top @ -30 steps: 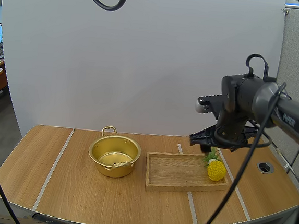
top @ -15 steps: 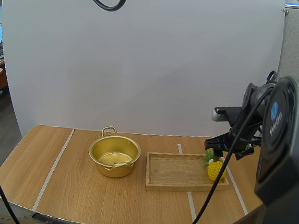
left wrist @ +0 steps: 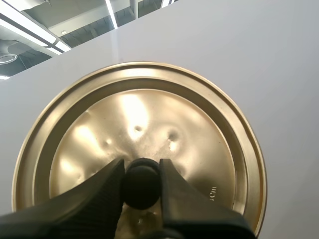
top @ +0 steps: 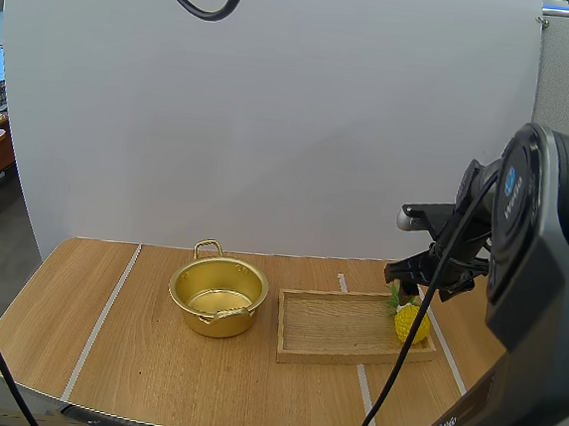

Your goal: Open the pot, put the pineapple inside, and close it

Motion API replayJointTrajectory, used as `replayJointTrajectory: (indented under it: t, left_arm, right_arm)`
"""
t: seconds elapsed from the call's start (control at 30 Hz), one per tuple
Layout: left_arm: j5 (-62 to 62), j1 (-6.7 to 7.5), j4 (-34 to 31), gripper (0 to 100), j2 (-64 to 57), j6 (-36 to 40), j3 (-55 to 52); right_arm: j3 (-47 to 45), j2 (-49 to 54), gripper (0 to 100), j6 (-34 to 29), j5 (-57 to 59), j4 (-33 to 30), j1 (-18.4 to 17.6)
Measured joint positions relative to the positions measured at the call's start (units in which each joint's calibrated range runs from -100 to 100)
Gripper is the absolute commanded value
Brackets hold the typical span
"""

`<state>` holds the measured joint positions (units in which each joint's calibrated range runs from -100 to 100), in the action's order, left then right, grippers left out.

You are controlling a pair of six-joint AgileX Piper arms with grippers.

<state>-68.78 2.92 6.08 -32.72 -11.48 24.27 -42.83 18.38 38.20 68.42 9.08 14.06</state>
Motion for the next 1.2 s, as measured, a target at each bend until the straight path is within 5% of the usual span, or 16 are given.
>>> replayJointTrajectory:
  t: [1.2]
  left_arm:
    - [0.0, 0.0, 0.0, 0, 0.0, 0.0, 0.0]
  right_arm:
    - [0.81, -9.87, 100, 1.79, -8.33, 0.26, -1.39]
